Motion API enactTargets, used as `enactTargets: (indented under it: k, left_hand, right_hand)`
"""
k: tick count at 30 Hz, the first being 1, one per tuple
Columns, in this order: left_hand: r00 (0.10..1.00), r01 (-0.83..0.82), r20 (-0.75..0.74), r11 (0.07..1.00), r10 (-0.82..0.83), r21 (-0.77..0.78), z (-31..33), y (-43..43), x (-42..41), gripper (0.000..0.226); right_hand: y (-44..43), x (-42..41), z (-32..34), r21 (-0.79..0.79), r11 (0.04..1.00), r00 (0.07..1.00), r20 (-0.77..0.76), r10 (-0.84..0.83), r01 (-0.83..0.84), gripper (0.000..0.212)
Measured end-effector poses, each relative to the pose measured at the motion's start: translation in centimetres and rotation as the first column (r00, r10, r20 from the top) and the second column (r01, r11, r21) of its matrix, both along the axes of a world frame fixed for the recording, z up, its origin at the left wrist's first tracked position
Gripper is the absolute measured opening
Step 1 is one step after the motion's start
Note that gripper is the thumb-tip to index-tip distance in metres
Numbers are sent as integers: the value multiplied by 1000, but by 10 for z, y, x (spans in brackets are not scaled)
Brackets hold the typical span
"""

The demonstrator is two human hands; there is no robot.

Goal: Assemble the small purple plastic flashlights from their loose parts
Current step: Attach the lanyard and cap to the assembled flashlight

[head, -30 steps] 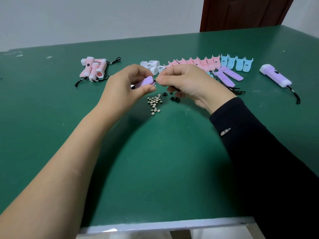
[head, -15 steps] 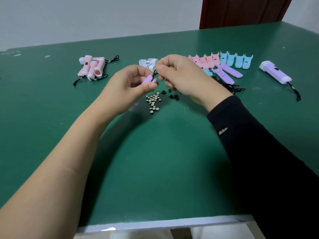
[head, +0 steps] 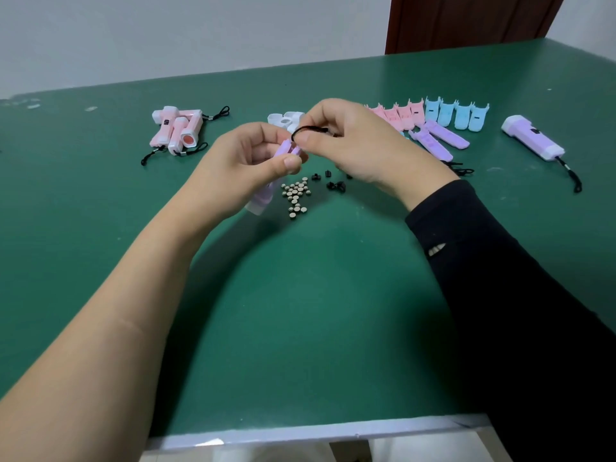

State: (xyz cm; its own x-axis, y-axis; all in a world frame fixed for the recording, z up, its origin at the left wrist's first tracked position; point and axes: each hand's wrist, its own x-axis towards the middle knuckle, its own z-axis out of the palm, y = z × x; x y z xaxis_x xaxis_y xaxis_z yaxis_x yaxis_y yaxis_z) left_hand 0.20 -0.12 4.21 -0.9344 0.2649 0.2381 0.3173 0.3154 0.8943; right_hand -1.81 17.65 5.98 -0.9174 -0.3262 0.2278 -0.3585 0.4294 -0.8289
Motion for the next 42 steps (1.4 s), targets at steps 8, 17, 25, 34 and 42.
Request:
enactTargets:
  k: [8,17,25,34,42]
  left_hand:
    - [994,-112,-25,992,111,-62,0,1,-1,9]
    - [1000,15,8,1000,-16,18,5,1,1,12]
    - [1000,-6,-15,1000,6,29,7,-3,1,28]
    - [998,-60,-26,996,62,68,7,-7,0,16]
    - [997,-68,-36,994,71,82,7,-5,-1,10]
  right_hand:
    - [-1,-4,-6,-254,953,985,95,-145,164,19]
    - [2,-9,-7,-566,775,898,439,-4,280,13]
    - [8,-9,-6,-455,881,938,345,41,129,6]
    - [5,-6,-7,-330,941,968,251,18,68,7]
    - [1,-6,-9,-354,930,981,193,-29,97,5]
